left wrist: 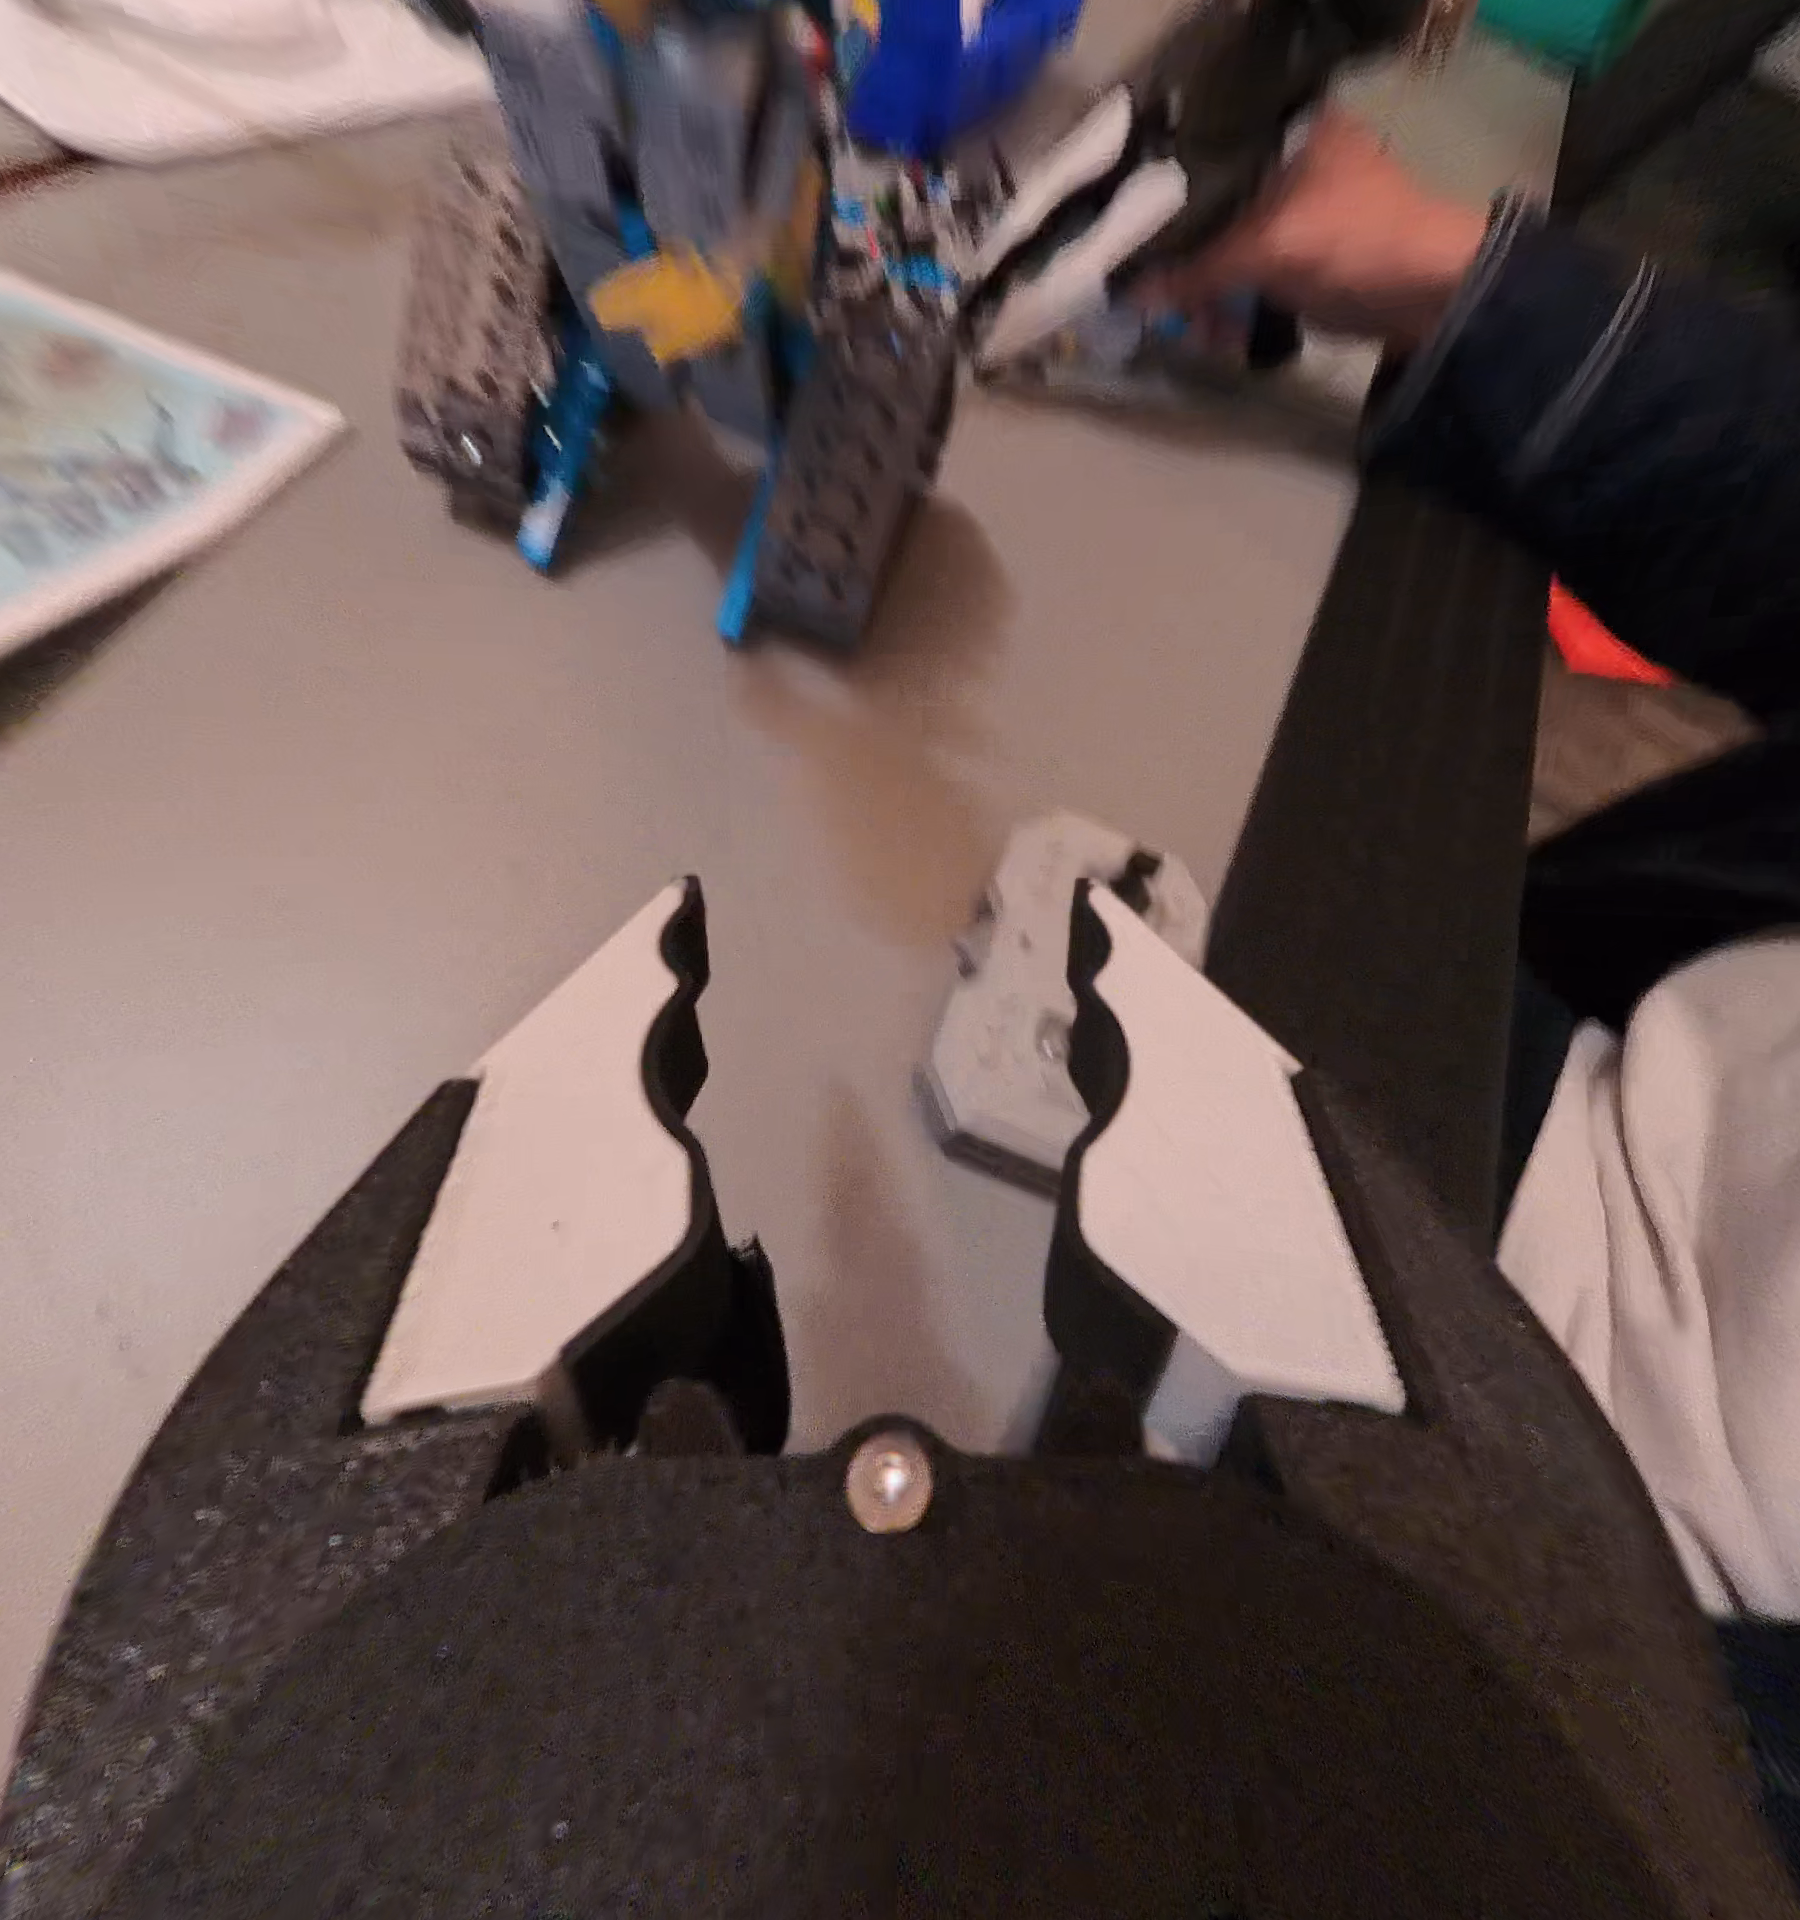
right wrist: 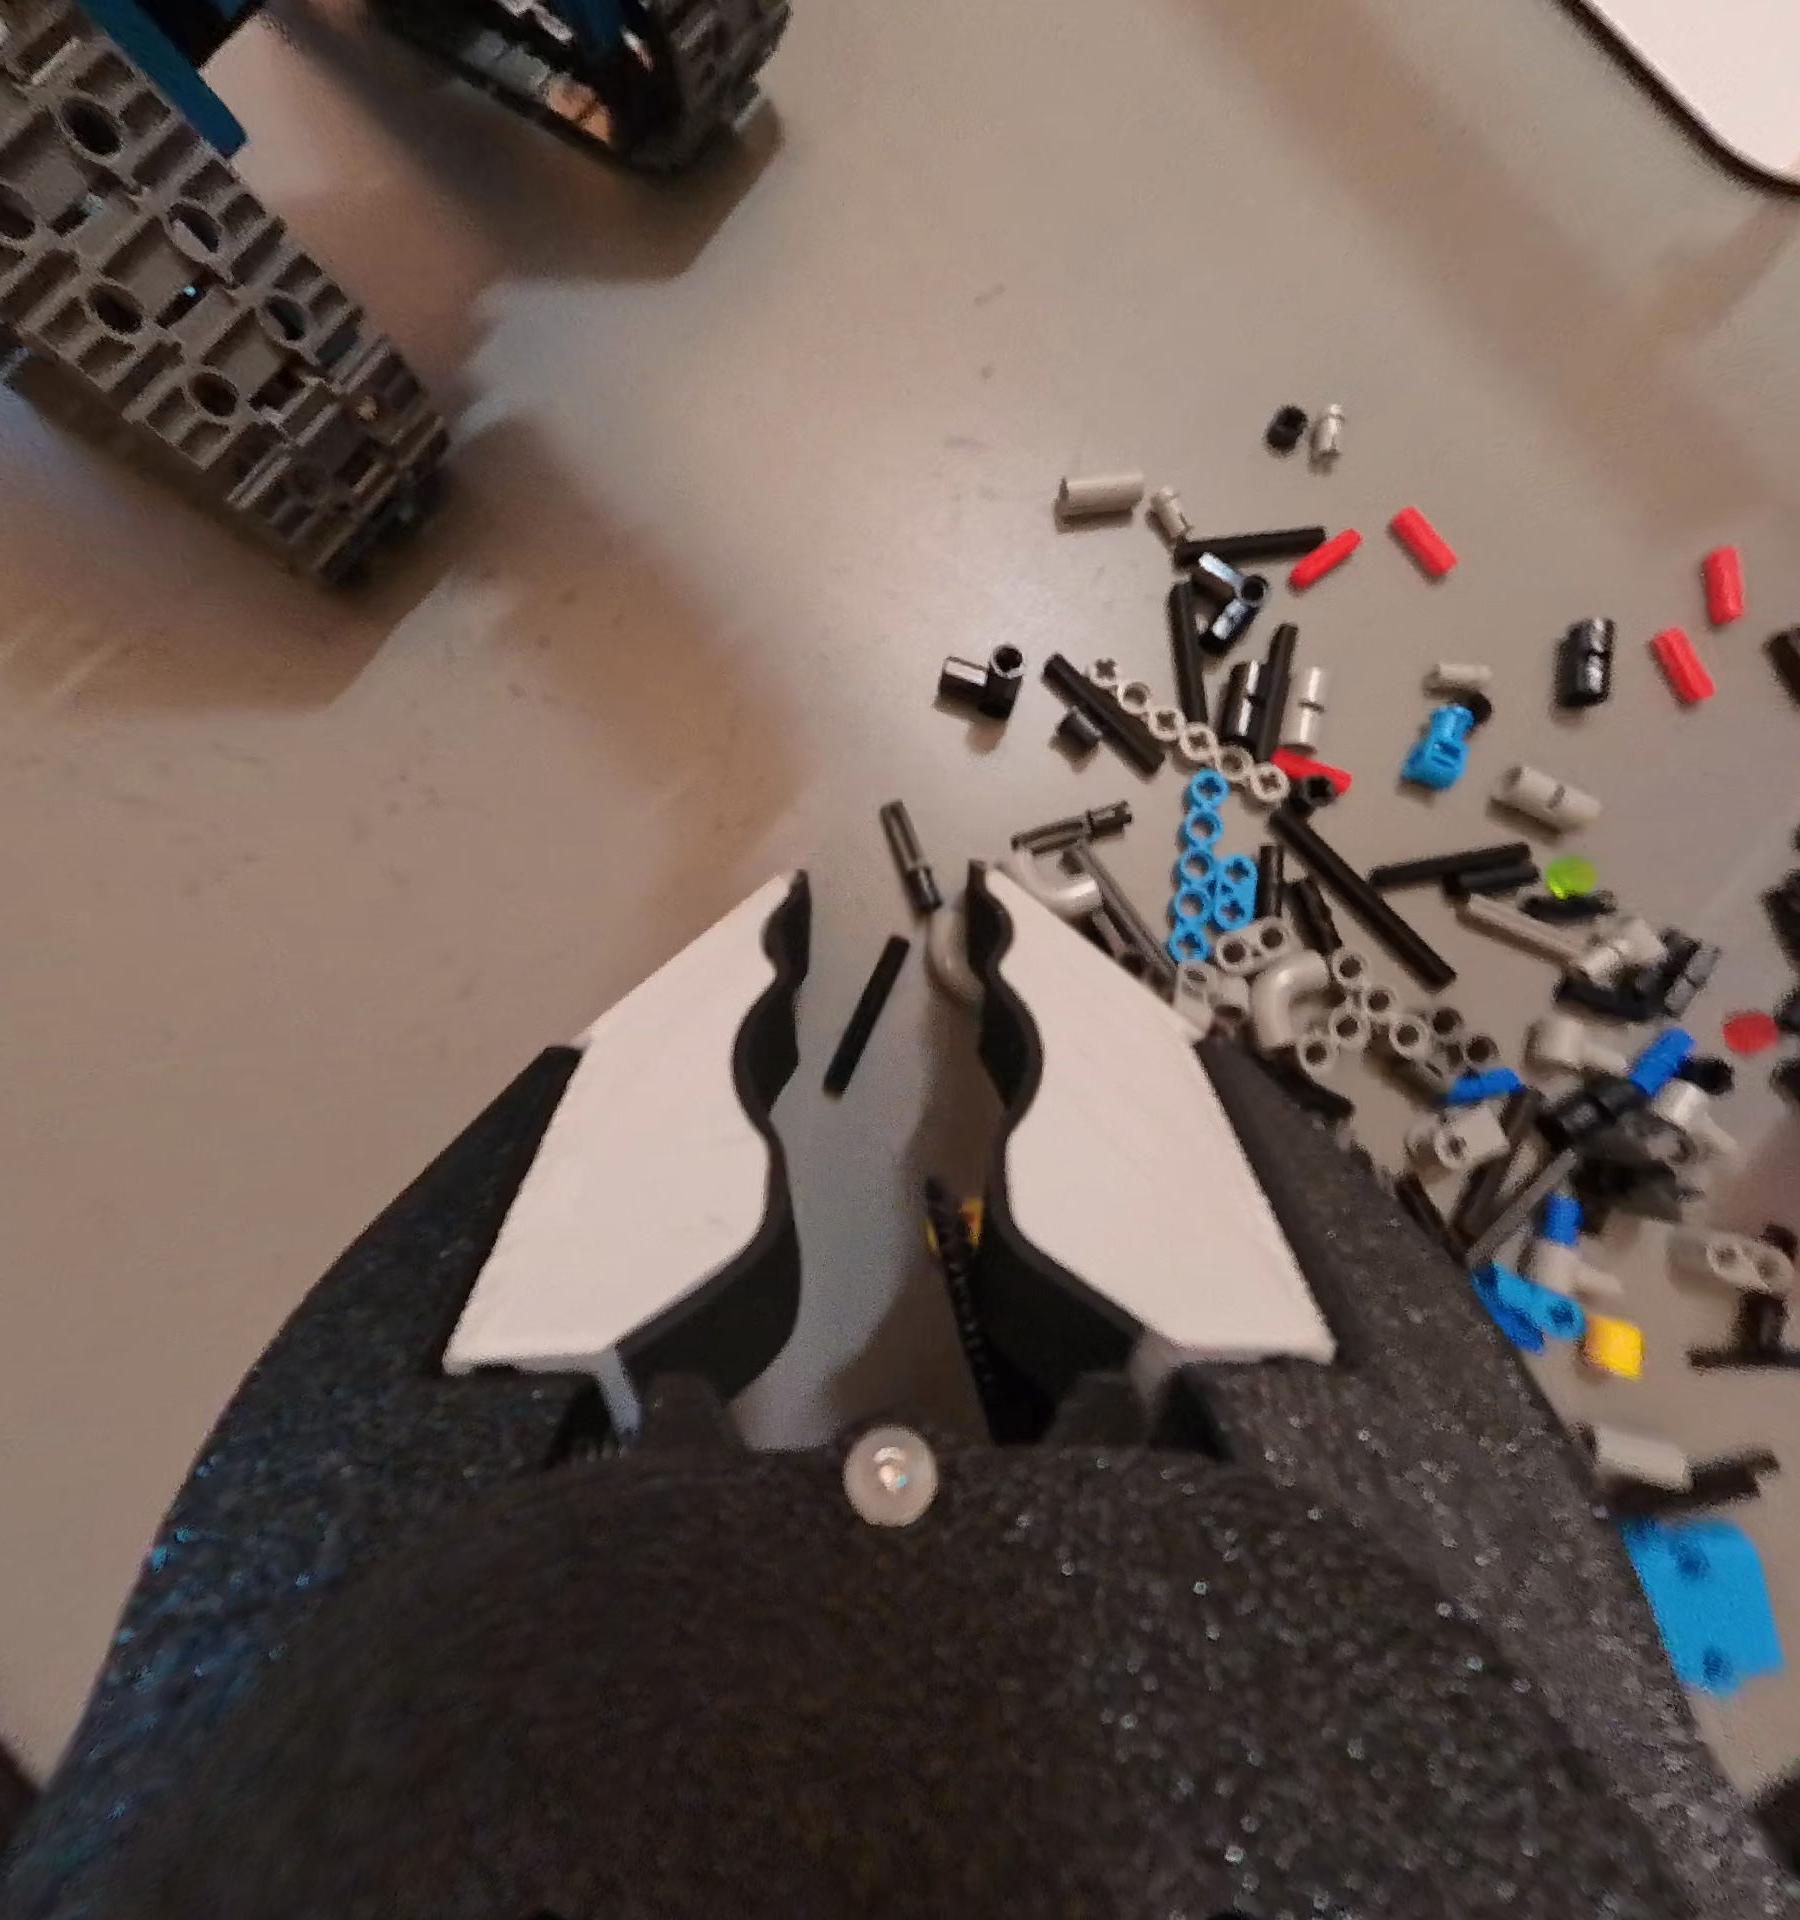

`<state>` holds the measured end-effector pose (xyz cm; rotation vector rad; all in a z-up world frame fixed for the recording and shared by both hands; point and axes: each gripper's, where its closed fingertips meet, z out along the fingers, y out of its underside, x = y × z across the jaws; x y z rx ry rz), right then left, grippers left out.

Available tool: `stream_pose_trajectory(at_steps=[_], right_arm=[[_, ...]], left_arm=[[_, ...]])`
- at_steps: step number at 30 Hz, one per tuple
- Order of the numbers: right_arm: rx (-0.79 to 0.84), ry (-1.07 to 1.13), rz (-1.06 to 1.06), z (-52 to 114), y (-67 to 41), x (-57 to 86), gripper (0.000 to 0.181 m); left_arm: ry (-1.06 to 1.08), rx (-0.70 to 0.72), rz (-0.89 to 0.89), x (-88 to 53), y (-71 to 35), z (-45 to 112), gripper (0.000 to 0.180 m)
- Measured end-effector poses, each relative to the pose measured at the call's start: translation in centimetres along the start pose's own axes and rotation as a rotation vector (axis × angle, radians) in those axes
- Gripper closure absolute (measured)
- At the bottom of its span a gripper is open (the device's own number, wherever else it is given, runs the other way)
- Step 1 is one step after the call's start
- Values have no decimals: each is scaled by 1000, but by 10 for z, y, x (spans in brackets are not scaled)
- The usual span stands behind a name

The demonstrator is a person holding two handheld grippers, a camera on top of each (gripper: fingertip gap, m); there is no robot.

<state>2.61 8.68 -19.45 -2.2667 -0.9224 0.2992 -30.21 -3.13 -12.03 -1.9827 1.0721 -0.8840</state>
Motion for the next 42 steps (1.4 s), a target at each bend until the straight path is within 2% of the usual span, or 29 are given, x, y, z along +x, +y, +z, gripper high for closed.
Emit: stream_pose_trajectory(at_steps=[4,5,6,8,9,11,13,15,18,22,25,29,32,37,38,40,42], right_arm=[[70,179,13,-44,-22,-26,143],[124,99,35,-49,-36,-60,142],[187,-79,49,-49,-52,-112,135],[269,-442,-40,-44,-72,-221,115],[286,-502,-156,-36,-74,-255,111],[237,-460,-315,-2,-71,-280,111],[166,-560,-281,16,-75,-296,100],[162,-750,-186,10,-86,-311,98],[255,-828,-84,3,-104,-309,116],[191,-776,-128,17,-93,-310,124],[192,-767,-138,17,-92,-310,142],[200,-758,-143,16,-93,-310,149],[215,-777,-182,11,-92,-315,173],[217,-763,-204,11,-90,-315,172],[216,-735,-226,12,-90,-313,168],[260,-689,-246,10,-95,-304,139],[273,-702,-200,9,-97,-299,133]], left_arm=[[46,-122,-45,24,31,2,111],[61,-139,-59,29,35,3,111],[73,-140,-43,32,36,3,110],[79,-97,84,33,35,5,110],[100,-86,137,35,38,7,111],[158,-130,134,38,46,13,114],[198,-146,79,40,48,18,115],[172,-125,52,34,44,19,115],[177,-69,20,32,36,13,128],[199,-106,-5,31,43,19,129],[211,-135,-1,33,47,22,134],[203,-136,4,33,48,23,136],[199,-132,0,32,47,23,139],[196,-130,15,32,47,23,140],[200,-130,16,32,47,23,140],[201,-132,25,33,47,23,140],[198,-134,35,33,47,23,139]])
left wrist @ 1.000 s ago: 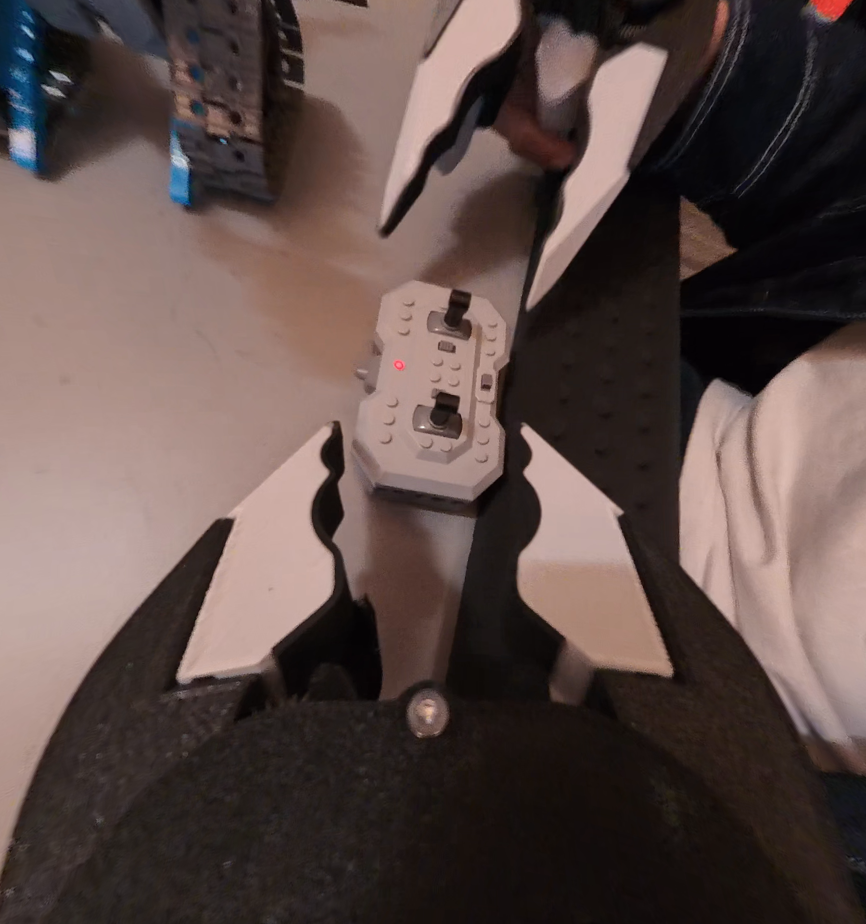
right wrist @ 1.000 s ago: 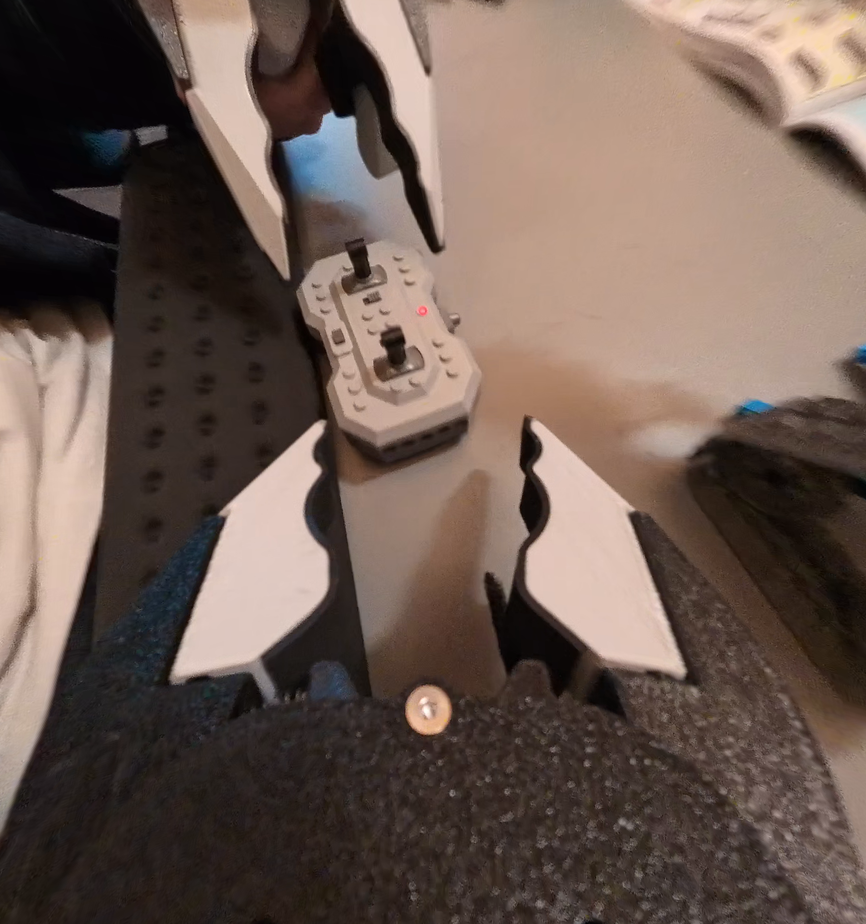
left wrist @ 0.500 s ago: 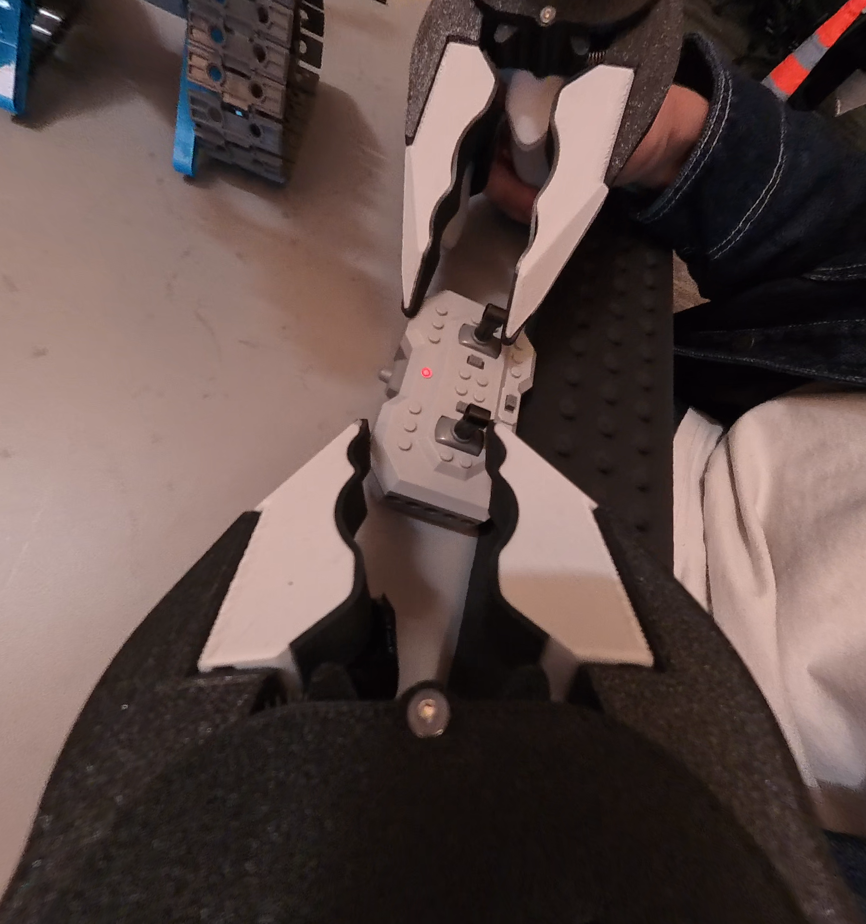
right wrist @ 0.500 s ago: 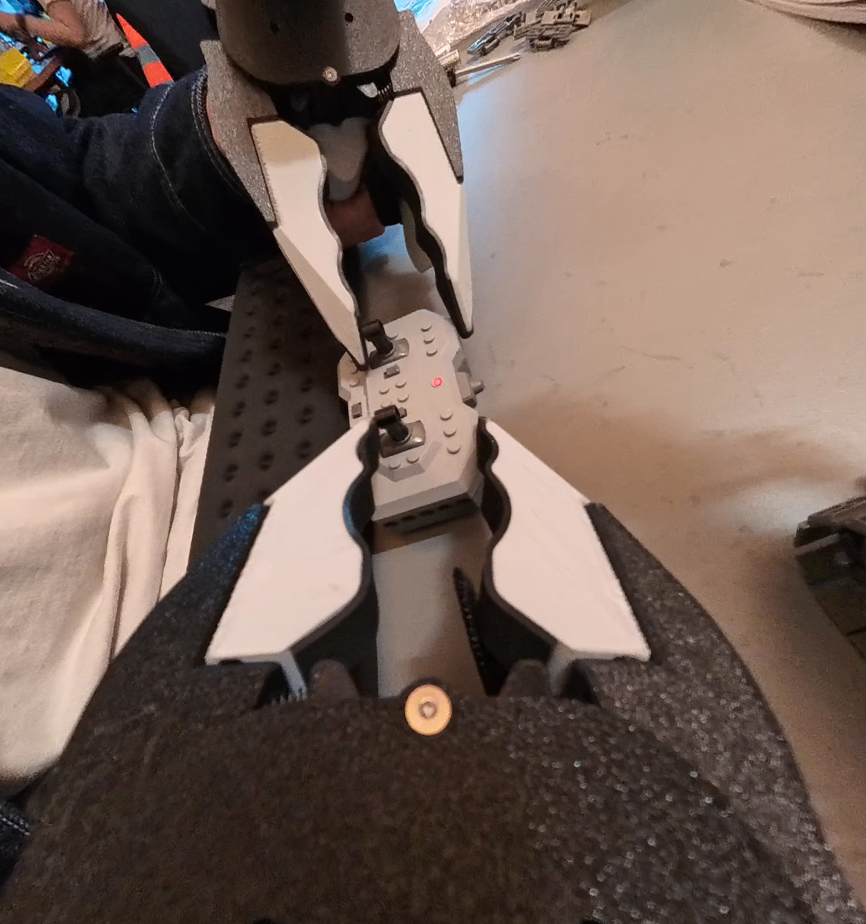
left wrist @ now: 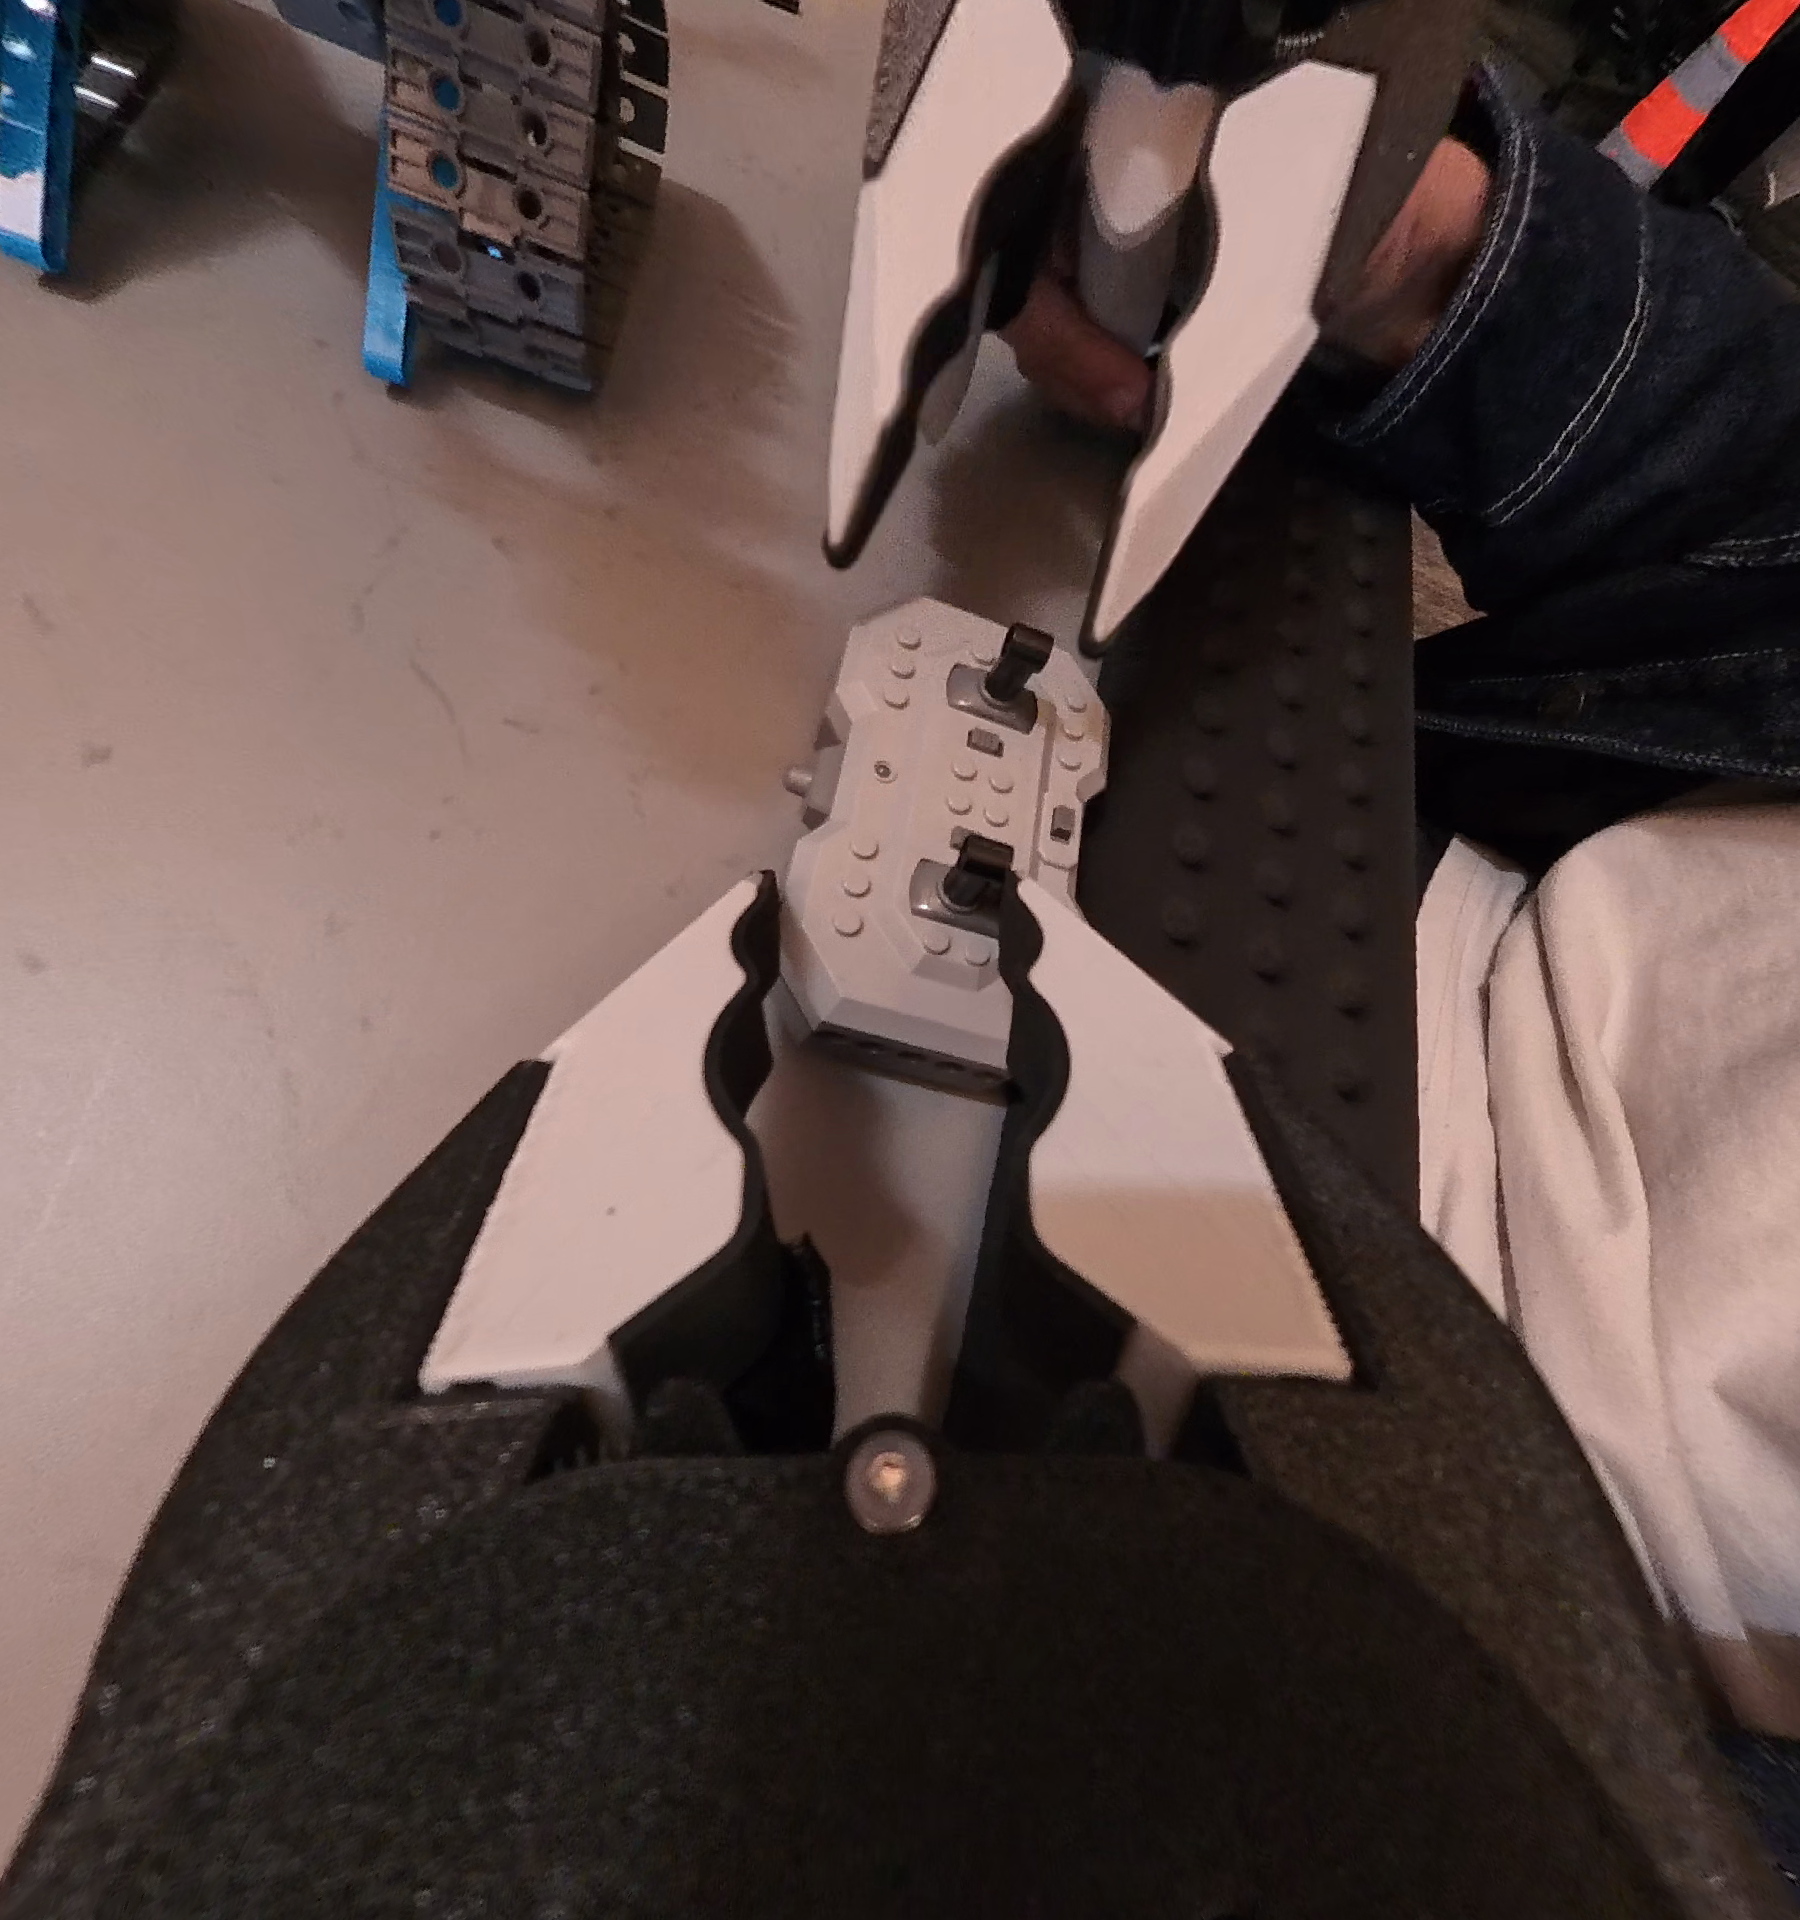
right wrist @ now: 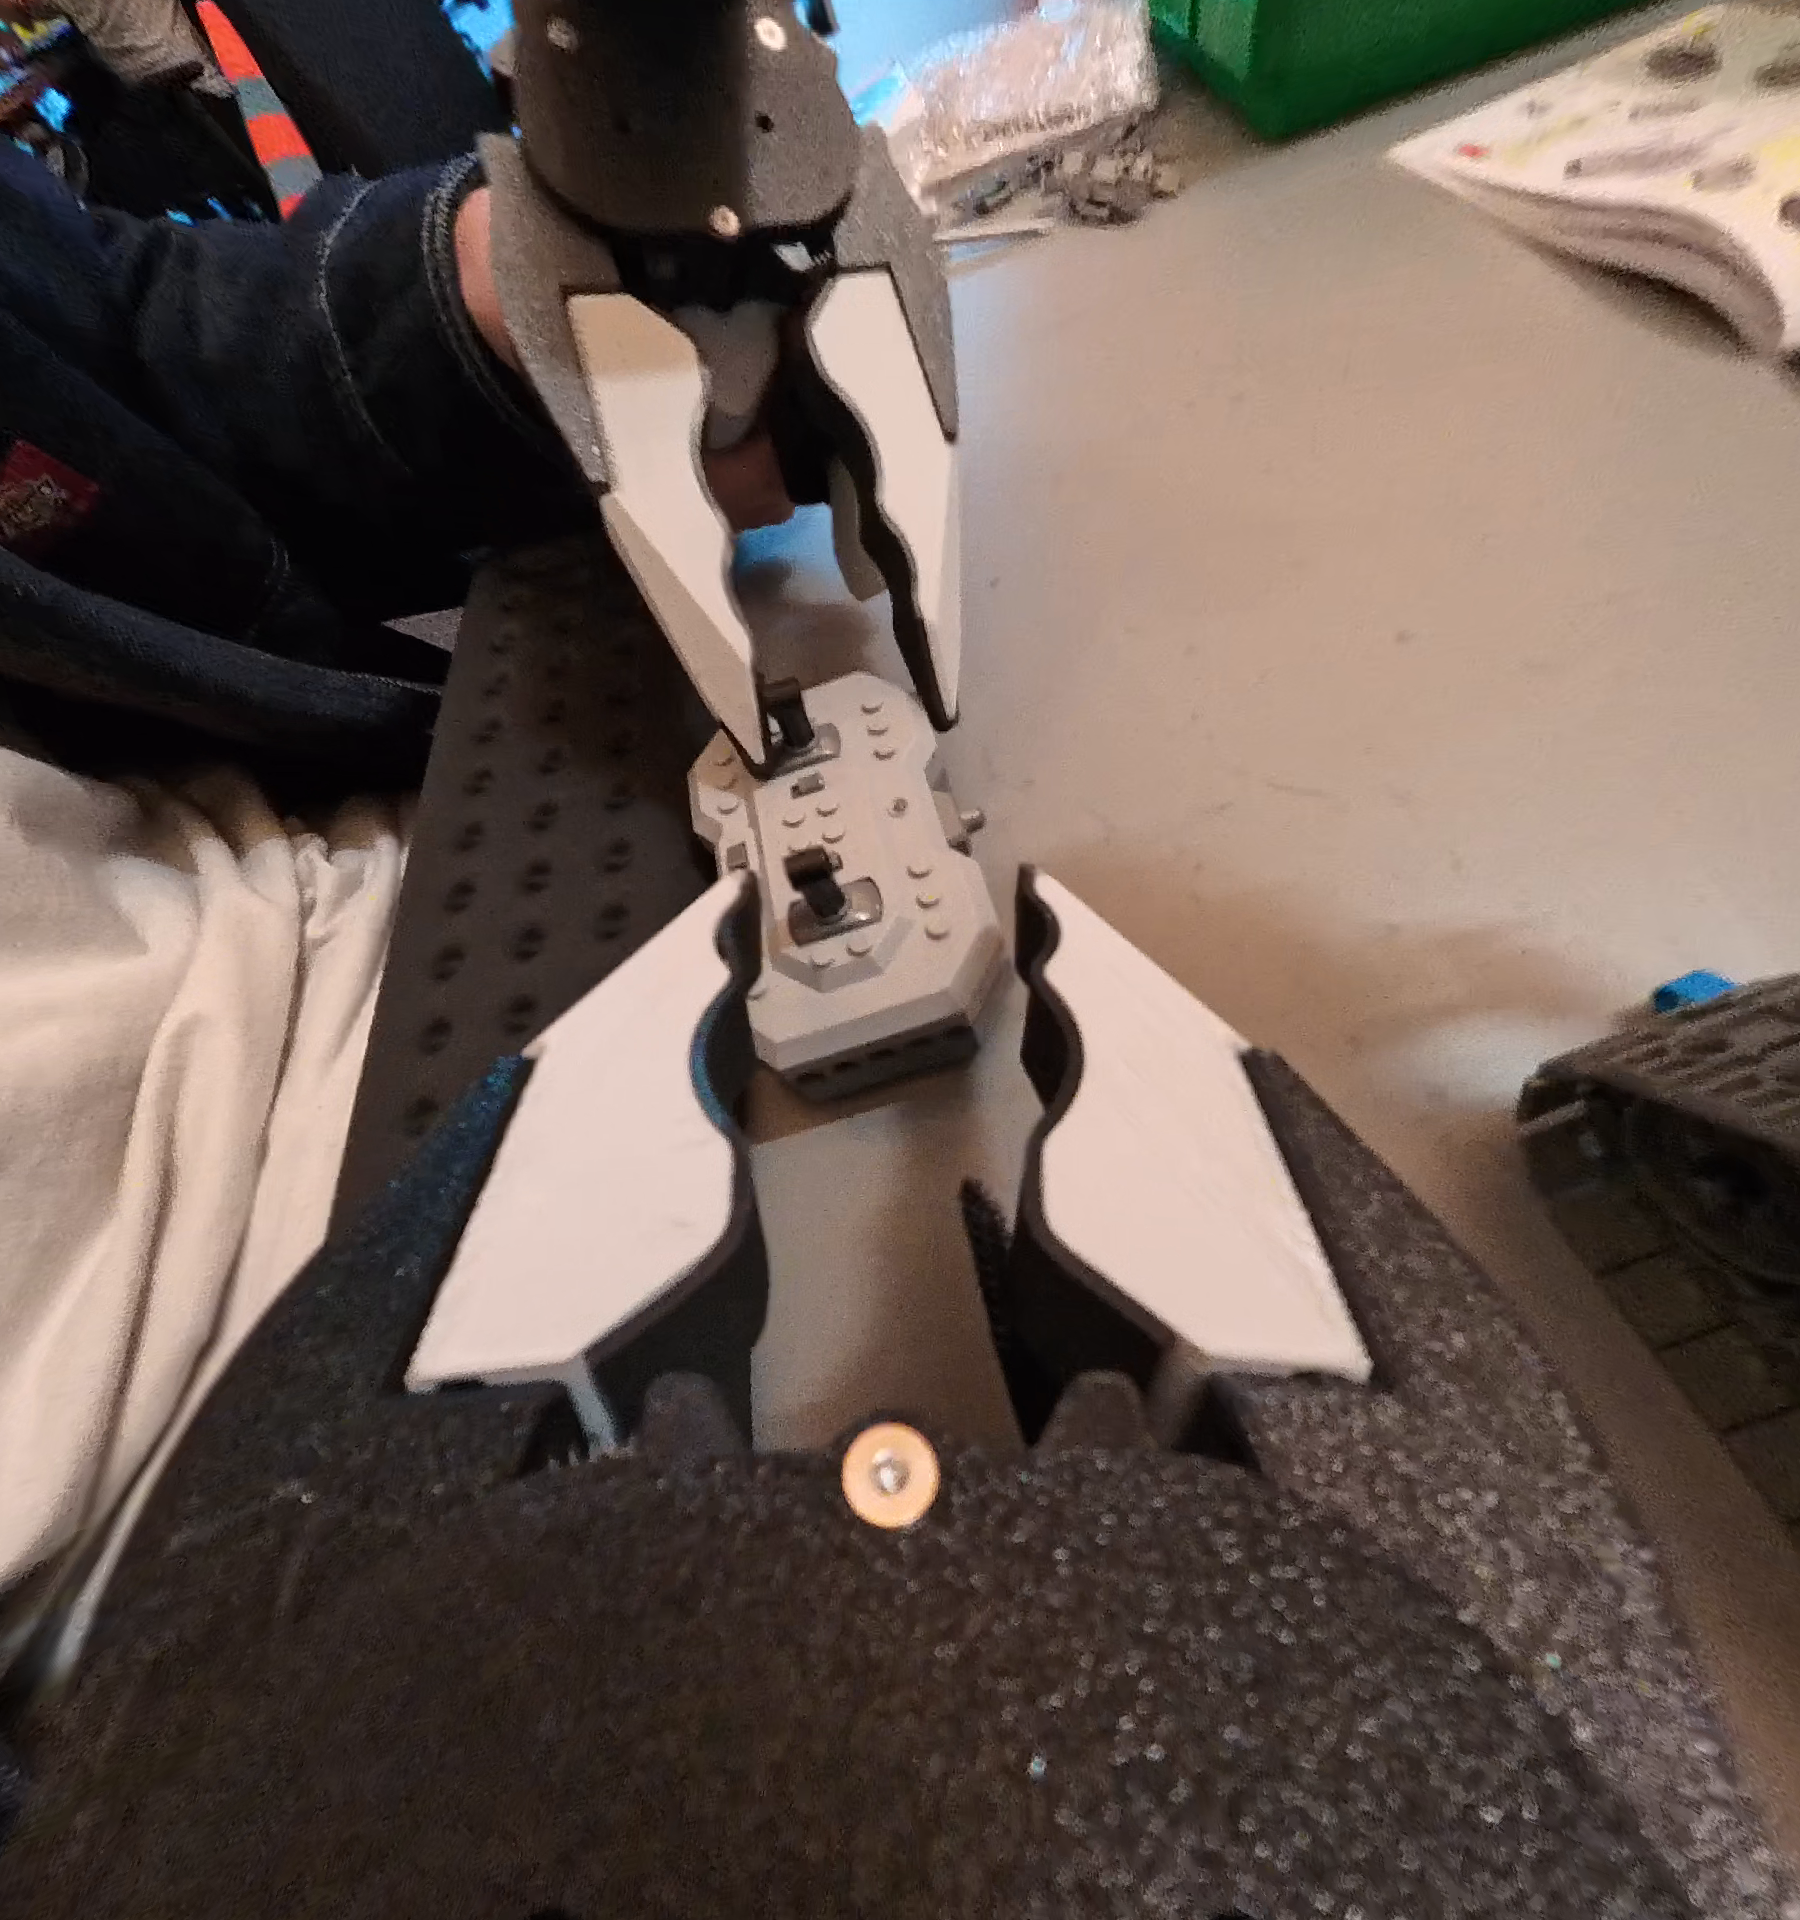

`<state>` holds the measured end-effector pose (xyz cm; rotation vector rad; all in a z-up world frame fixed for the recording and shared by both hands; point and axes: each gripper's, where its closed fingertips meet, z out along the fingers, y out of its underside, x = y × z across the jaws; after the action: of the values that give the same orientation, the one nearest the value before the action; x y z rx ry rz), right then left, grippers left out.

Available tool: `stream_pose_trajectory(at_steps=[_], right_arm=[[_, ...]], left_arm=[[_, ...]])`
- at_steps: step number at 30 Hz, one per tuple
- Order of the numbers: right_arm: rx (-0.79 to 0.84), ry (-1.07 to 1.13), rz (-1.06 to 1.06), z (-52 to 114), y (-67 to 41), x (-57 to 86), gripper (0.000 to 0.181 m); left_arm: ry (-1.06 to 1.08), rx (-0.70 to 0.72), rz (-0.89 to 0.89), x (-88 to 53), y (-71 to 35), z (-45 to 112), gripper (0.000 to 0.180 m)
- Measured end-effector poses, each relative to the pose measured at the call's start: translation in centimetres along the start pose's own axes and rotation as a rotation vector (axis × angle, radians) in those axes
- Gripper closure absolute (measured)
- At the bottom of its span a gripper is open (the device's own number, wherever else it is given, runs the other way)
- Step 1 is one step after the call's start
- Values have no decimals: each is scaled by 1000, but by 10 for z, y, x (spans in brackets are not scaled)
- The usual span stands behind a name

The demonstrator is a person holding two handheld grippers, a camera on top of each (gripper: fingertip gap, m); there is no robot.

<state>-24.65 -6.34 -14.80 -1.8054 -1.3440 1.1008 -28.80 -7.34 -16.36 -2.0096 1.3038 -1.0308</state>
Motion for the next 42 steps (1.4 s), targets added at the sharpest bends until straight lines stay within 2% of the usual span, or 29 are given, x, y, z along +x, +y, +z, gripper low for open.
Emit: stream_pose_trajectory(at_steps=[3,9,10,11,13,16,17,19,21,27,42], right_arm=[[-63,-43,64,9,11,-2,130],[-28,-70,99,11,5,-4,148],[-24,-80,89,11,4,-6,154],[-27,-110,77,11,4,-12,169],[-25,-103,55,12,4,-13,172],[-38,-68,25,11,6,-10,168],[-37,-35,21,10,5,-5,148],[-20,-51,30,5,5,-5,135],[-59,-48,63,4,14,0,129],[-55,-88,132,11,12,0,136],[-75,-88,138,14,15,0,140]], left_arm=[[-4,0,11,1,0,0,139],[0,2,-2,0,-1,1,139],[1,3,-7,0,-1,2,139],[1,5,-13,0,-1,2,140],[8,10,-24,-1,-2,2,140],[16,12,-27,0,-2,2,140],[16,9,-22,0,-2,2,140],[7,5,0,0,-1,2,140],[-1,0,6,1,-1,2,139],[28,6,-17,4,-4,3,132],[42,33,-64,1,-6,2,140]])
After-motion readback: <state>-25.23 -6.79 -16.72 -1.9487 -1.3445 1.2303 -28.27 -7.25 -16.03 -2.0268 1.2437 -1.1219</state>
